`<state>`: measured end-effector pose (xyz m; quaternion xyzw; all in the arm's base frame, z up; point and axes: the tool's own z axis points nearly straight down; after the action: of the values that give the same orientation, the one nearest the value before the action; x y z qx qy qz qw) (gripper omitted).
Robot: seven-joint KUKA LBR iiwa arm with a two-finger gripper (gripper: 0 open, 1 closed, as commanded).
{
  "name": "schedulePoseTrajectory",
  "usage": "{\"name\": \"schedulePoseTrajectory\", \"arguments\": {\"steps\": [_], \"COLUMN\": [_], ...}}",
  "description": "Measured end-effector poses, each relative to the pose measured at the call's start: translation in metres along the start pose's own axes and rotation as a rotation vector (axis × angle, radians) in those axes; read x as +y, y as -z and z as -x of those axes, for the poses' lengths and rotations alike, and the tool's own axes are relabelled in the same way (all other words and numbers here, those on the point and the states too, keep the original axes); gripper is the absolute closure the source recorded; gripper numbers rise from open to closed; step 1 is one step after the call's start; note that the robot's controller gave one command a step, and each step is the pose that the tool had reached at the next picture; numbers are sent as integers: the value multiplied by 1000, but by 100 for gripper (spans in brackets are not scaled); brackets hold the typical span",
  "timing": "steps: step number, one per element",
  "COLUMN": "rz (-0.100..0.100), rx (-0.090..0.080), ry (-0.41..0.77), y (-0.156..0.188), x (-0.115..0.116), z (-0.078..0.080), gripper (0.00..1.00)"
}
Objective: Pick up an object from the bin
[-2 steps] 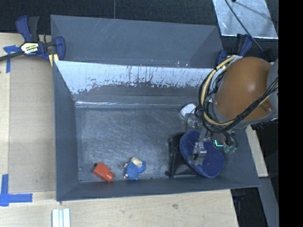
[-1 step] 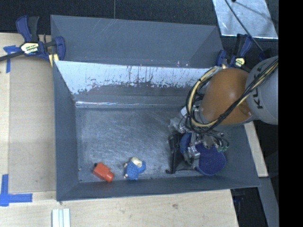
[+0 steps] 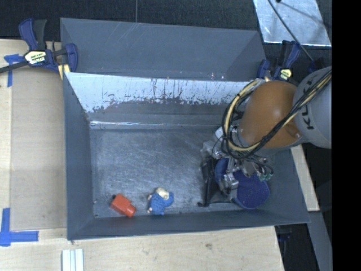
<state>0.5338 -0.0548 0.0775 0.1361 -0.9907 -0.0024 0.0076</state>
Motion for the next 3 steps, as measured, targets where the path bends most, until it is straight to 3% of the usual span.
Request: {"name": "schedulePoseTrajectory", "arguments": {"steps": [1, 2, 3], "rz": [-16, -13, -16], "rx": [-28, -21, -9], "ry": [650, 665, 1007], "y": [3, 35, 66], "x": [-18, -30, -67], "z": [3, 29, -46], "gripper": [100, 100, 100]}}
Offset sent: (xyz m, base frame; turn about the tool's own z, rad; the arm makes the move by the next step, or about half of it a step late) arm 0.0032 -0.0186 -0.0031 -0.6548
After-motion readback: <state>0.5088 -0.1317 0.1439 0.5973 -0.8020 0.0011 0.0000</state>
